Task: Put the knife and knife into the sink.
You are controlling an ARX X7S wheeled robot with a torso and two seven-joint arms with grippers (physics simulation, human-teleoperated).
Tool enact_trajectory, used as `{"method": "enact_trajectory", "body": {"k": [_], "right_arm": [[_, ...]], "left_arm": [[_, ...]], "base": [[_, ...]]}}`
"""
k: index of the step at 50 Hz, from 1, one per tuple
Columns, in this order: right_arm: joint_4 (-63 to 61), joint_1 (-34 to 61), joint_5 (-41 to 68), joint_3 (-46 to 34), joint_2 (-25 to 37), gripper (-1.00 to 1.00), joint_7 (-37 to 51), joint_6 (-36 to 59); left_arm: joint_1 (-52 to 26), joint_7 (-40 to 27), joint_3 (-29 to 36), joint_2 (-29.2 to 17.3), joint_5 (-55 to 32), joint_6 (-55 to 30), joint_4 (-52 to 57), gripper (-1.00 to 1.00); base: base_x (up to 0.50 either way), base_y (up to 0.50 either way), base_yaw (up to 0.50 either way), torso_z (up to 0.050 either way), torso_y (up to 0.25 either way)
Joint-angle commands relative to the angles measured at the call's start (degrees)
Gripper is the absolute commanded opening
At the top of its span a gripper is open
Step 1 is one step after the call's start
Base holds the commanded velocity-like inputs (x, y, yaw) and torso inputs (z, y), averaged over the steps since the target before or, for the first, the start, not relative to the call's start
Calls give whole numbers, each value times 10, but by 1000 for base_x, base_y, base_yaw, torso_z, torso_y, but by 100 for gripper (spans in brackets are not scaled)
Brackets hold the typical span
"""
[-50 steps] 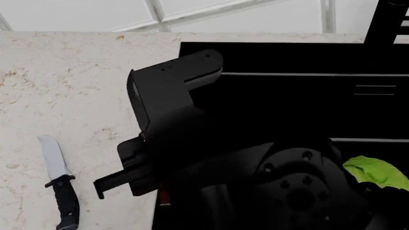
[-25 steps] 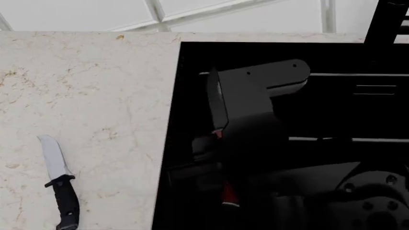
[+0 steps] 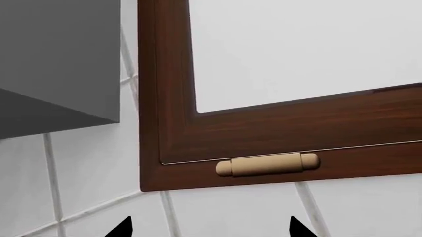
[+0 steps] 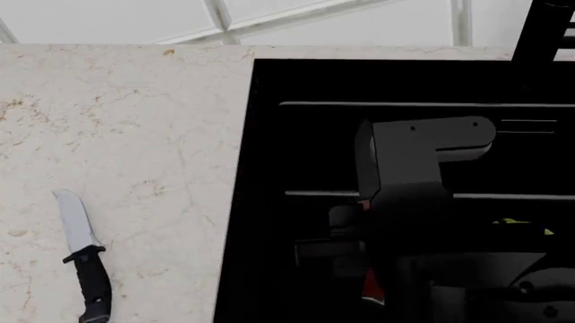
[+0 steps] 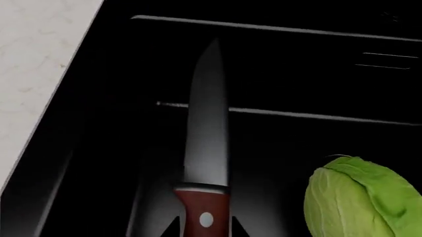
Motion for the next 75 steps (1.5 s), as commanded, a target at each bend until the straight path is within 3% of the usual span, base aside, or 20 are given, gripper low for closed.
{"method": "enact_trajectory", "body": {"k": [1,40,75], "right_arm": [[18,1,-33,6,2,-100,-13,-2],[100,-53,-105,-30,-23,-100,-98,-26],[116,-96,-118,-44,-24,-100,-107,-42]], "left_arm": [[6,-3,-4,-3,-7,7,-2,100],[11,-24,7,-19,-14,10,-6,100],[19,-37,-10,-31,-39,8,5,100]], "base": [[0,0,0,0,0],[0,0,0,1,1],[0,0,0,1,1]]}}
